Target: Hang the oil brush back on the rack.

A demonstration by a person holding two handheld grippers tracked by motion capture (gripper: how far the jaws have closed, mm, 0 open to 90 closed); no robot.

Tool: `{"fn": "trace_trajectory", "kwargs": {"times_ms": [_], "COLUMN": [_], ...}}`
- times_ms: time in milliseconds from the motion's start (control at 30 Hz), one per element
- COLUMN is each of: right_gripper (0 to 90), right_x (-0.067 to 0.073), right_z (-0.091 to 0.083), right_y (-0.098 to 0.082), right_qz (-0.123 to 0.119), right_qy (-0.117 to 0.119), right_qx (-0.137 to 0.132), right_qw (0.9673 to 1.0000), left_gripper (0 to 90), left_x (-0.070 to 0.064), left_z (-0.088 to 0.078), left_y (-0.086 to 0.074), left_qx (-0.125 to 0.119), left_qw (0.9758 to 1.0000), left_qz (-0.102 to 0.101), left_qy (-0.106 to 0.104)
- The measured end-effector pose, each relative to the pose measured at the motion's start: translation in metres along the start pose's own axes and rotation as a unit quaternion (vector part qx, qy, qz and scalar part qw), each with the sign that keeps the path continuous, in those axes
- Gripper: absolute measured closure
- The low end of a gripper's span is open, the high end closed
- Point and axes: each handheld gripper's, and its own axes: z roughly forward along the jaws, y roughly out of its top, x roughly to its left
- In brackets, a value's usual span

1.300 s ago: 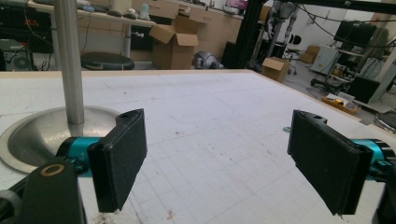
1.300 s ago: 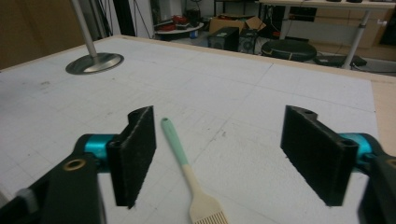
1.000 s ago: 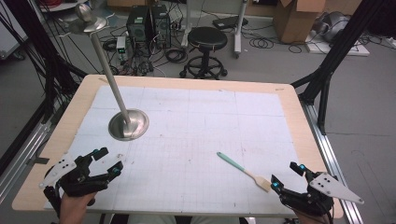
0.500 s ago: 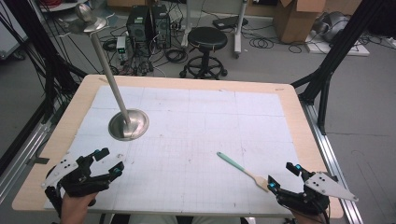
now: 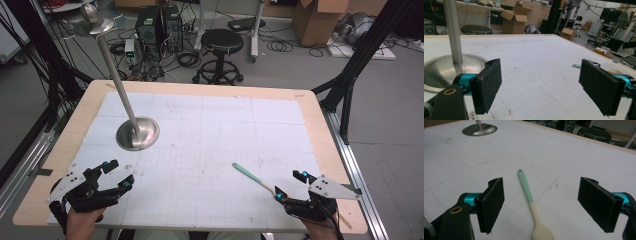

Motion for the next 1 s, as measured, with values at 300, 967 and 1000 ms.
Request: {"fn": "trace_trajectory", "kwargs": {"times_ms": [300,967,1000], "right_gripper": [38.5,64.8,66.0], "right_x": [-0.006,-0.013,-0.013], "right_z": [0.026,0.085,0.085], "right_y": [0.003,-0.007,-0.007], "right_qz": [-0.018,-0.059,-0.063], "right_qy": [0.029,0.073,0.074], "right_qx": [0.054,0.191,0.195], "right_qw": [0.9980,0.9771,0.9760], "left_gripper": [18.9,18.9,18.9], "left_x": [0.000,-0.001,-0.001], "left_z": [0.001,0.006,0.006], "left_y": [-0.001,-0.003,-0.003], "left_qx": [0.004,0.018,0.018], "left_qw": [1.0000,0.9998,0.9998], "left_qz": [-0.003,0.003,0.003], "left_qy": [-0.002,-0.007,-0.007]}}
